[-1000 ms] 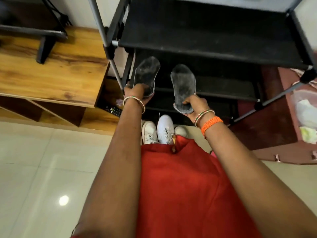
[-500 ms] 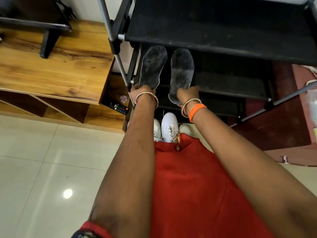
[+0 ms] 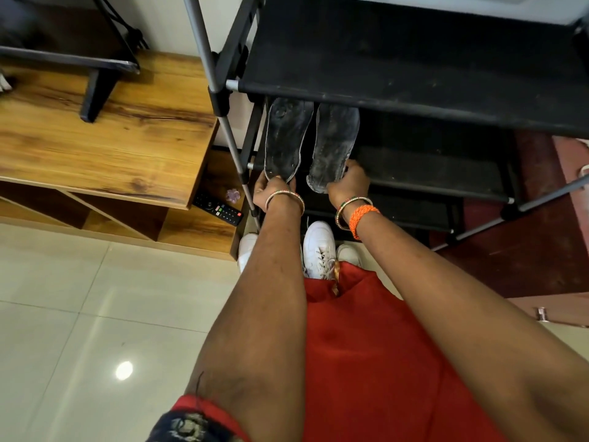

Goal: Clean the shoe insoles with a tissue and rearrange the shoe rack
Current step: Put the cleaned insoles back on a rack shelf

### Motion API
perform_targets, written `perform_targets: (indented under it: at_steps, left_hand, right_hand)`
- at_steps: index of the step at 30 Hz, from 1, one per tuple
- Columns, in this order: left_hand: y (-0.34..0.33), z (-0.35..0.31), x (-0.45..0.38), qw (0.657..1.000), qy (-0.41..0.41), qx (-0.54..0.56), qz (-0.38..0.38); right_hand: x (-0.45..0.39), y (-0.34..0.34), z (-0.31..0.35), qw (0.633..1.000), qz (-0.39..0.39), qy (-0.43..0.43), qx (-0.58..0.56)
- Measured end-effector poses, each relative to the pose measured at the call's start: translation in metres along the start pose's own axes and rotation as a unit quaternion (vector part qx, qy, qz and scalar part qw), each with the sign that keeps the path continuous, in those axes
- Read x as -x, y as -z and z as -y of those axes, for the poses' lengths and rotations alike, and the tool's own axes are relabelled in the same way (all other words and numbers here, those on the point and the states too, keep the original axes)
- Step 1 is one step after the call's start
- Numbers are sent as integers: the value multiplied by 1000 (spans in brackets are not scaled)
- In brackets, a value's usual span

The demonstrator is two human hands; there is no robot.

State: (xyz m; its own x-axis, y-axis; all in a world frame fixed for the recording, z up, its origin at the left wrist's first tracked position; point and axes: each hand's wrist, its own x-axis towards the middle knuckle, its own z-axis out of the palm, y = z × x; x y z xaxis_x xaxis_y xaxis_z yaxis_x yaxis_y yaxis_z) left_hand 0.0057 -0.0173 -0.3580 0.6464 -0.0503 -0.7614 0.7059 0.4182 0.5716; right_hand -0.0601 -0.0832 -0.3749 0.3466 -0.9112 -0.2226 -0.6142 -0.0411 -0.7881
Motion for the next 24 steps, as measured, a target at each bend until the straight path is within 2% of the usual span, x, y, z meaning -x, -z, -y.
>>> perform_targets:
  at_steps: [3,8,12,16,19,24]
  left_hand:
    - [0,6,-5,999,-35,-32,-27]
    - [1,7,-5,971,-109,-203,-64]
    - [3,8,-15,967,-125,-208,-83]
    - [-1,18,-33,966,-120,-215,-77]
    - [0,14,-17,962,-128,-234,-66]
    - [5,13,-5,934,-153,-316,-62]
  right_hand:
    - [-5,1,-4,1000,2,19,24]
    - [-7,-2,-9,998,15,20,51]
    - [-6,0,-7,998,11,20,63]
    - [-4,0,-4,997,14,39,68]
    - [1,2,-6,996,19,47,69]
    - [4,14,-10,996,13,42,78]
